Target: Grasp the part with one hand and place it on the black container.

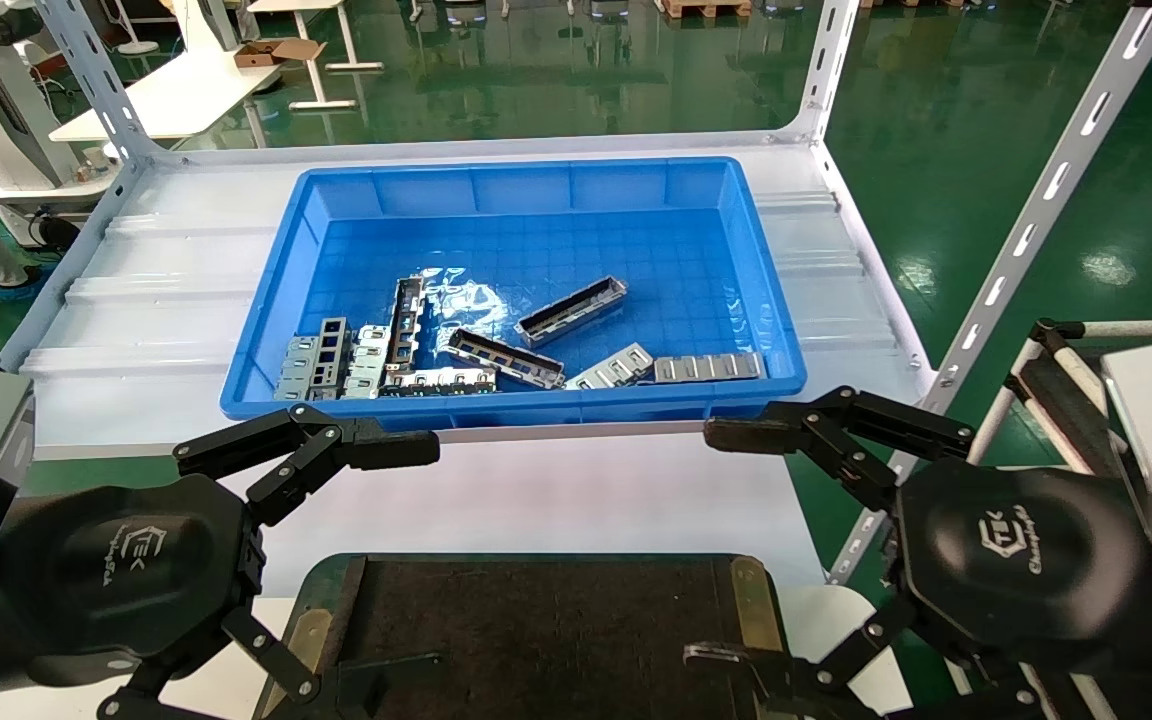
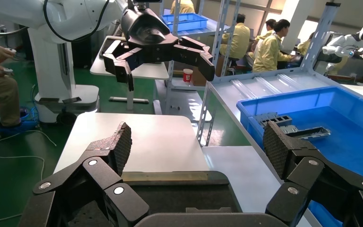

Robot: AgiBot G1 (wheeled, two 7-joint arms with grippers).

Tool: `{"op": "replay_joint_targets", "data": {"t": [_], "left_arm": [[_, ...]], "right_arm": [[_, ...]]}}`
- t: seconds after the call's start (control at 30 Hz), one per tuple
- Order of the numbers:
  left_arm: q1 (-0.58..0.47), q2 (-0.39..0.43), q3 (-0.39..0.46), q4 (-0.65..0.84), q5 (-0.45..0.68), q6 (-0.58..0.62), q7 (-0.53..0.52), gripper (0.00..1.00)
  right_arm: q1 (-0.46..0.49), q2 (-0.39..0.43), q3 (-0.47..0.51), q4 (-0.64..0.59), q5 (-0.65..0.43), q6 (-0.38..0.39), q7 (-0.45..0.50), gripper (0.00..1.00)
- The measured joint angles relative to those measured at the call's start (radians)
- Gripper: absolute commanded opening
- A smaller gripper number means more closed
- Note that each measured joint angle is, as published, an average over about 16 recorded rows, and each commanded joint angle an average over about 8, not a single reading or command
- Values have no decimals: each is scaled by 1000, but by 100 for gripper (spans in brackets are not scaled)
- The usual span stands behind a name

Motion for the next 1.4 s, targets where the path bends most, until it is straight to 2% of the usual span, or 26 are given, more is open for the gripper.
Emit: {"op": "replay_joint_targets", "data": {"t": [1.4], "left_arm": [[-5,9,6,-4,16,-13,3,100]], "right_arm": [[0,0,0,0,0,0,0,100]]}}
